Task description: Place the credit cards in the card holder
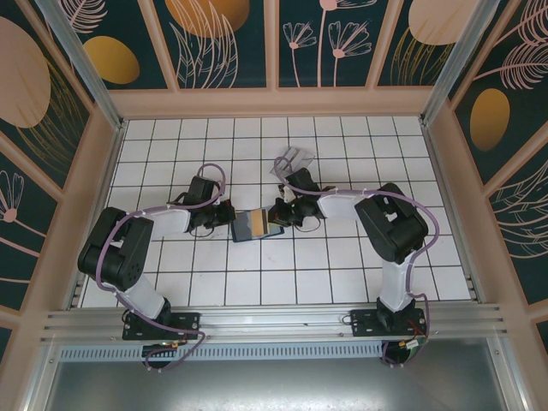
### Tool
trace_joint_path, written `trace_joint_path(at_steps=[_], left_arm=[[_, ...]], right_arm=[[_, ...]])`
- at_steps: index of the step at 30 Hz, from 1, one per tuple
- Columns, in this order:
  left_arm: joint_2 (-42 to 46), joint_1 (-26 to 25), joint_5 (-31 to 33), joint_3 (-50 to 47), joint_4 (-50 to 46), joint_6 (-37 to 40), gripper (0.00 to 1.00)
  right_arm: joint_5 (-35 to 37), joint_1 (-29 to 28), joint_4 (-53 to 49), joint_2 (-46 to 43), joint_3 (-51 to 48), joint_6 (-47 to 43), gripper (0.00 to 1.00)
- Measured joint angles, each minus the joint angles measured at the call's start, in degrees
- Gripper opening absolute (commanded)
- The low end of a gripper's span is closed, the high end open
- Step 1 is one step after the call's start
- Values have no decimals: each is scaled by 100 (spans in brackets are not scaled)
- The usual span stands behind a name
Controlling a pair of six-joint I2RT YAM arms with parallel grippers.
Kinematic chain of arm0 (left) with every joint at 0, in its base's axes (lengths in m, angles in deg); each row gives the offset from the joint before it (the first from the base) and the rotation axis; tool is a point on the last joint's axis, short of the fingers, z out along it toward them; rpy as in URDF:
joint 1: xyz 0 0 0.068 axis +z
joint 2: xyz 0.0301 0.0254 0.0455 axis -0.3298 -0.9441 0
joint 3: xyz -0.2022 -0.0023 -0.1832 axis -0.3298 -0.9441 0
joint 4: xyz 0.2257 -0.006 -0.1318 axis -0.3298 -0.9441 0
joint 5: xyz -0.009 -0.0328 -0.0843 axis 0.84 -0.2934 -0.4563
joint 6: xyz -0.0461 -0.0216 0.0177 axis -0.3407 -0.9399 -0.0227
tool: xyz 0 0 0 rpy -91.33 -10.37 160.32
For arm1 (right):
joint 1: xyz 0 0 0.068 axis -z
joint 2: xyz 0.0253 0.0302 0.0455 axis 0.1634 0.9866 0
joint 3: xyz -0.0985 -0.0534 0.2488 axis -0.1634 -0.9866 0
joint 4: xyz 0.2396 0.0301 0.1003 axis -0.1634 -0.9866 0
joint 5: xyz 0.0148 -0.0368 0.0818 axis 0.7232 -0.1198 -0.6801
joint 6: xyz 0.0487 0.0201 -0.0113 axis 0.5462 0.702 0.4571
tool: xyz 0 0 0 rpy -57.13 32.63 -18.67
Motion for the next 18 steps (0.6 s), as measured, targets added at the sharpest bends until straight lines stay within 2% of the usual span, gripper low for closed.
trace_joint_path(at_steps=[12,18], left_arm=[[-13,4,0,-2,35,-2,0],[-13,4,26,-2,39,0,0]], right_arm=[[195,-164,249,-37,-116,284,0],[-155,-164,256,-42,-133,280,0]])
